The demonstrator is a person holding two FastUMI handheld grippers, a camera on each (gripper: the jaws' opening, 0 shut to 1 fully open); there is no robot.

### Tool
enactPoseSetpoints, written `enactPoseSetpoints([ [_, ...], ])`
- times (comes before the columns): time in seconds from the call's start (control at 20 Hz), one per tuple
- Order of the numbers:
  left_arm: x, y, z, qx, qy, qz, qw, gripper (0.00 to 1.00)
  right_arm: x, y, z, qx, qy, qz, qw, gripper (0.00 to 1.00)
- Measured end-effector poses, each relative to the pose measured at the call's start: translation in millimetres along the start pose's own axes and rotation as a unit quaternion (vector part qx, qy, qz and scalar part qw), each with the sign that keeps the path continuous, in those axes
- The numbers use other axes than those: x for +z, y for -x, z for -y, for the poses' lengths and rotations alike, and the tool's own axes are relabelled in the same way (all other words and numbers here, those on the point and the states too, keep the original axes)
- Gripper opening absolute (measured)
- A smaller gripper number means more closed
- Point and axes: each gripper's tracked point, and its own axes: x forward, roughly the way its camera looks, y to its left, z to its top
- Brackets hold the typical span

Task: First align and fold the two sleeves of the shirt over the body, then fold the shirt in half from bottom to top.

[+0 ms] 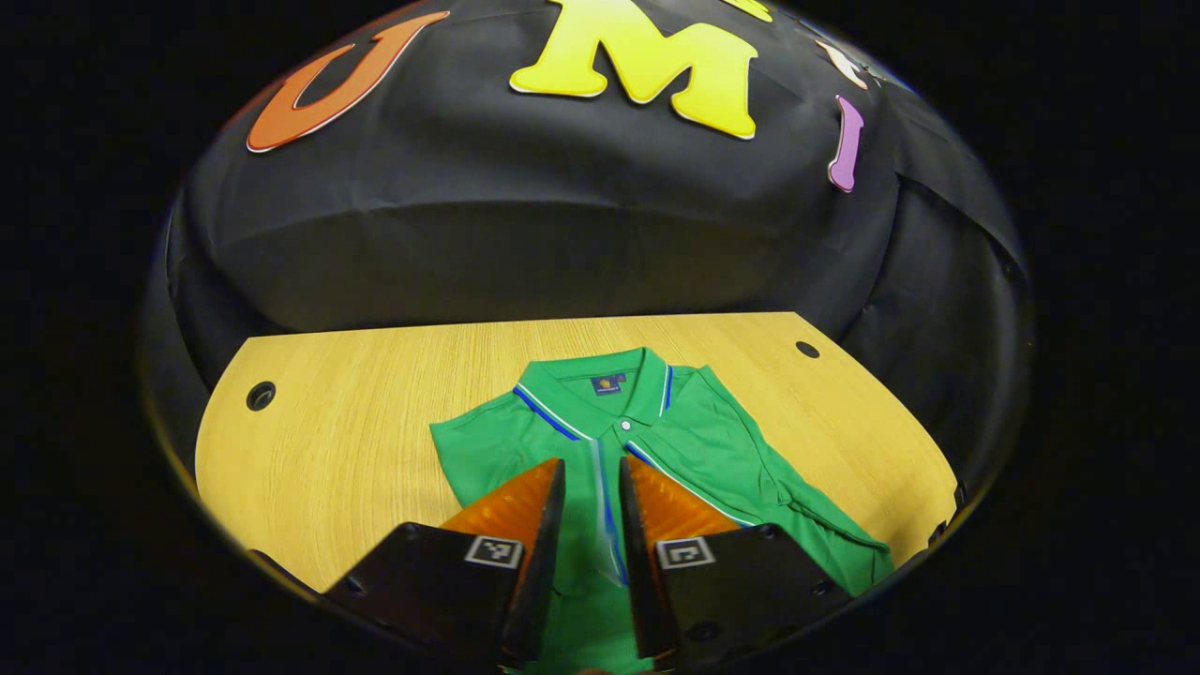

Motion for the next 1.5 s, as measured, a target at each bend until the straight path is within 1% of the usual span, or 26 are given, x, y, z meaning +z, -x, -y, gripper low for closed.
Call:
enactPoseSetpoints([
  [0.15,-1.6,25.4,-3.6,0.018,0.004,0.002,1.000,1.00,-1.2,-5.5,-8.9,0.020,0.024,0.000,1.000,0.89],
  [0.4,-9.3,79.5,-13.5,0.051,0.008,0.007,0.999,1.00,-13.0,-19.3,-32.6,0.068,0.059,-0.011,0.996,0.89],
  [0.55,-22.7,113.9,-16.7,0.064,0.000,0.002,0.998,1.00,-37.4,-26.8,-46.7,0.107,0.076,-0.038,0.991,0.89],
  [0.7,-48.6,143.9,-18.7,0.066,-0.004,-0.017,0.998,1.00,-68.9,-28.3,-49.2,0.135,0.095,-0.078,0.983,0.89],
  [0.9,-109.5,179.2,-10.8,0.033,0.004,-0.082,0.996,1.00,-119.3,-20.7,-36.6,0.152,0.133,-0.135,0.970,0.89],
  [0.95,-125.2,189.4,-9.7,0.026,0.002,-0.099,0.995,1.00,-134.5,-18.2,-32.6,0.154,0.148,-0.147,0.966,0.87],
  [1.0,-140.5,196.4,-9.1,0.021,0.000,-0.115,0.993,1.00,-151.7,-15.2,-27.7,0.156,0.163,-0.163,0.961,0.89],
  [1.1,-169.1,208.5,-2.3,0.004,-0.001,-0.149,0.989,1.00,-177.8,-9.2,-19.9,0.158,0.176,-0.191,0.953,0.89],
  [1.2,-192.8,226.9,12.3,-0.023,0.000,-0.178,0.984,1.00,-202.1,3.4,-12.1,0.161,0.186,-0.215,0.945,0.89],
  [1.35,-218.6,247.6,19.5,-0.032,-0.012,-0.208,0.978,1.00,-237.4,23.7,-3.6,0.169,0.215,-0.247,0.930,0.89],
  [1.5,-246.0,261.8,24.2,-0.033,-0.014,-0.241,0.970,1.00,-270.4,41.2,1.4,0.180,0.228,-0.281,0.915,0.89],
])
